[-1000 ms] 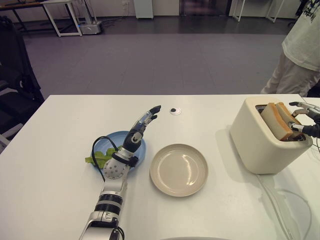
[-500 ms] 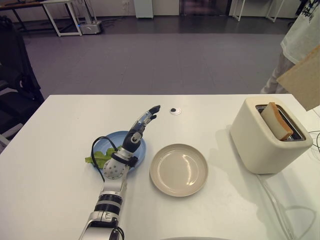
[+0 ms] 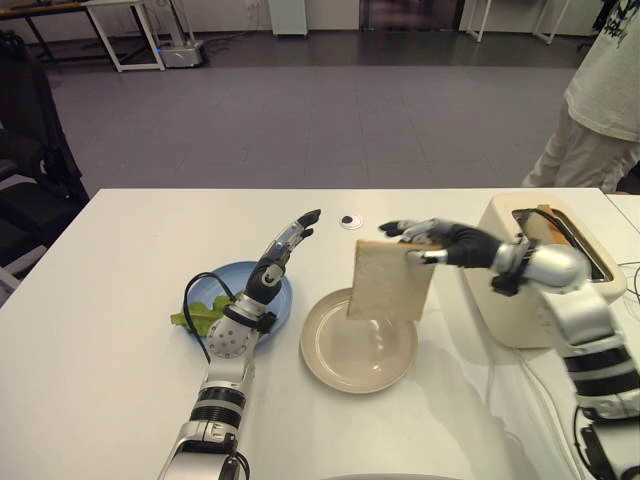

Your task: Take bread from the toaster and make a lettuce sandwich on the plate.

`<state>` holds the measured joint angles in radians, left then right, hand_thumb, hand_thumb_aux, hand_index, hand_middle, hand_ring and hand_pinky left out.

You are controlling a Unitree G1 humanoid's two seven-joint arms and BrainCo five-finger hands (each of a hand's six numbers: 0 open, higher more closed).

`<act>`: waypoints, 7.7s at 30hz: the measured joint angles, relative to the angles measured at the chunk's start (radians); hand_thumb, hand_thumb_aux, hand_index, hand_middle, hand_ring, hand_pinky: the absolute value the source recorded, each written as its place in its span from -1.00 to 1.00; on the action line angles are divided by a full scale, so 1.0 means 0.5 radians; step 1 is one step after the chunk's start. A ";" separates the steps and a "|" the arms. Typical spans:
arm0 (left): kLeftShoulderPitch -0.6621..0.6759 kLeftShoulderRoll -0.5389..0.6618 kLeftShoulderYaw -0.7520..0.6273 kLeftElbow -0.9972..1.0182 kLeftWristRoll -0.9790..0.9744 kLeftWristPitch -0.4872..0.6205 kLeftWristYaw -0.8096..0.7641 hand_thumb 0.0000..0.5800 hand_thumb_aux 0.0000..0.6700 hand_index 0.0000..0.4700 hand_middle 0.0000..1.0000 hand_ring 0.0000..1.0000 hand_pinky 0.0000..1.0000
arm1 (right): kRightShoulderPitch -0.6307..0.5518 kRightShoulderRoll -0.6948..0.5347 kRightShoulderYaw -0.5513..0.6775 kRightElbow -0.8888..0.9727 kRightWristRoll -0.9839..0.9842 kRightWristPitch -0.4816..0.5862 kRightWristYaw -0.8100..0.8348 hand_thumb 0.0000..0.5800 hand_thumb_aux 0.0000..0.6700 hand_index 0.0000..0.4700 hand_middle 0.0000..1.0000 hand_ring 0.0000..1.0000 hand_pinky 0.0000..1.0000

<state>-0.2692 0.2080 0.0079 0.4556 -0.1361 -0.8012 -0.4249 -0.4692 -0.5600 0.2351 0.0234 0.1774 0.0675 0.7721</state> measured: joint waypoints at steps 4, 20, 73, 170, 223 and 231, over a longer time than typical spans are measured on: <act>0.003 0.000 0.001 -0.041 -0.001 0.004 0.004 -1.00 -1.00 -1.00 -1.00 -1.00 -1.00 | -0.024 0.205 0.206 0.225 -0.242 -0.140 -0.030 1.00 1.00 1.00 -1.00 -1.00 -1.00; 0.521 1.155 0.354 -0.375 1.743 0.490 0.722 0.38 -0.11 -0.11 -1.00 -1.00 -1.00 | -0.094 0.245 0.333 0.615 -0.888 -0.746 -0.353 -1.00 -1.00 -1.00 -1.00 -1.00 -1.00; 0.043 0.523 -0.721 -0.385 1.490 0.497 0.701 -1.00 -1.00 -1.00 -1.00 -1.00 -1.00 | -0.063 0.115 0.007 0.357 -0.791 -0.886 -0.378 -1.00 -1.00 -1.00 -1.00 -1.00 -1.00; 0.441 0.797 -0.153 -0.914 1.592 0.338 1.133 -1.00 -1.00 -1.00 -1.00 -1.00 -1.00 | -0.322 0.245 0.371 0.927 -0.936 -1.170 -0.116 -1.00 -1.00 -1.00 -1.00 -1.00 -1.00; -0.393 0.681 -0.949 0.239 1.771 0.270 0.656 1.00 1.00 1.00 1.00 1.00 1.00 | 0.132 0.160 0.351 0.829 -1.199 -0.880 -0.538 0.92 0.61 0.61 0.96 0.96 0.96; -0.202 0.808 -0.829 -0.069 1.708 0.161 0.884 -0.22 -0.56 -0.56 1.00 1.00 1.00 | 0.216 0.105 0.145 0.503 -1.073 -0.961 -0.638 -1.00 -1.00 -1.00 0.86 0.86 0.86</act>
<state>-0.3700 0.6117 -0.4067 0.4211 0.7181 -0.7205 0.0173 -0.3613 -0.5074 0.3074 0.2747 -0.3593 -0.4130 0.4531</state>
